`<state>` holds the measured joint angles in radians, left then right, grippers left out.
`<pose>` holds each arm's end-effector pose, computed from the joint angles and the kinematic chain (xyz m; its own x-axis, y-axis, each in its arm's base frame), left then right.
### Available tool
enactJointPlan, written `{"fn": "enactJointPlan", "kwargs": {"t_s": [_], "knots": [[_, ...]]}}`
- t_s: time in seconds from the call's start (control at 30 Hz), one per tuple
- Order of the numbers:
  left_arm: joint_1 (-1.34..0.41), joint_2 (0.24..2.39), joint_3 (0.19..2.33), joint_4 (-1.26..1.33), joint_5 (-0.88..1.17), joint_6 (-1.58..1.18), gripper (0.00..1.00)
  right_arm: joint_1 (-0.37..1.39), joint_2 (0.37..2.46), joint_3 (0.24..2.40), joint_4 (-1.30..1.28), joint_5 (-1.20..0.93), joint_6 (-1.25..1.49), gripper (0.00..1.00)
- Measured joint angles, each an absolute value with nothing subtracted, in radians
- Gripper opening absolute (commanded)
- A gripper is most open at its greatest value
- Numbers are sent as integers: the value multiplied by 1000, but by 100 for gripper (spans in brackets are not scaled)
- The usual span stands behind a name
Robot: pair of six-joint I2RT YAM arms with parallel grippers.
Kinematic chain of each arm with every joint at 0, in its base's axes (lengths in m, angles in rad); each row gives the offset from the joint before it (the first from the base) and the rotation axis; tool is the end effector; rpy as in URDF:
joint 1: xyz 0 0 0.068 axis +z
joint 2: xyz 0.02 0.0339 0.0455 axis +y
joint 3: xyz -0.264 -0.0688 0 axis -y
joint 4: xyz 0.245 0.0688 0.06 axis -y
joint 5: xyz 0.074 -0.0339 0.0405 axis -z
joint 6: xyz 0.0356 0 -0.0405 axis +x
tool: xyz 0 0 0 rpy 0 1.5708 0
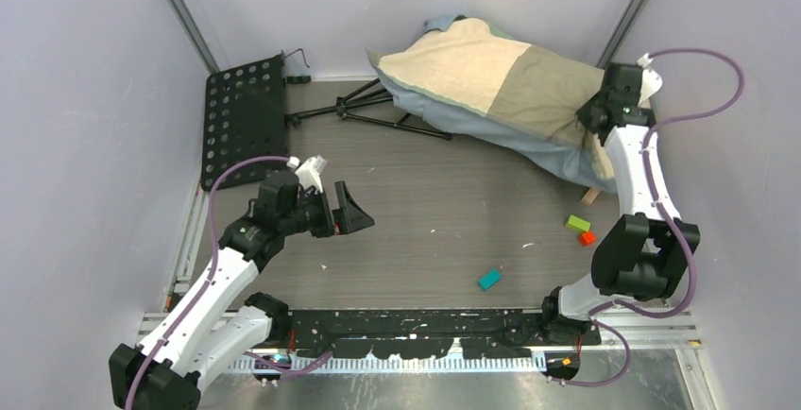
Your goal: Remove the pillowcase from the pillow
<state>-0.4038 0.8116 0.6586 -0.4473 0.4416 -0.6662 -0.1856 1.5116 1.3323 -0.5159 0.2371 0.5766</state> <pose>0.1570 -0.0836 0.2670 -0.8283 -0.2536 -0.4995 0.2132 0.6818 -0.6998 0.3322 -0.0709 0.3228 -0.3333 0.6018 -0.7258 0.6422 0.7085 0.2925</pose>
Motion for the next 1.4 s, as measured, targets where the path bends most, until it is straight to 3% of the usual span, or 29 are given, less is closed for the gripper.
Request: {"fn": "enactJointPlan", "kwargs": {"t_s": [0.17, 0.3, 0.5, 0.53, 0.63, 0.7, 0.9, 1.4], "knots": [[-404, 850, 683, -458, 437, -654, 96, -144, 1512, 1609, -653, 143, 530, 0], [-404, 867, 713, -464, 436, -646, 96, 38, 1505, 1813, -755, 81, 454, 0], [-404, 849, 733, -466, 426, -646, 97, 231, 1406, 1822, -740, -164, 453, 1], [-404, 846, 733, -466, 426, -646, 97, 250, 1388, 1796, -724, -184, 464, 11], [-404, 842, 734, -463, 426, -648, 97, 304, 1379, 1733, -695, -235, 490, 75], [-404, 849, 737, -458, 429, -655, 97, 357, 1431, 1742, -700, -287, 492, 87], [-404, 882, 748, -408, 468, -709, 98, 421, 1542, 1735, -848, -278, 448, 89], [-424, 1054, 760, -246, 468, -810, 100, 403, 1210, 1414, -941, 72, 374, 87]]}}
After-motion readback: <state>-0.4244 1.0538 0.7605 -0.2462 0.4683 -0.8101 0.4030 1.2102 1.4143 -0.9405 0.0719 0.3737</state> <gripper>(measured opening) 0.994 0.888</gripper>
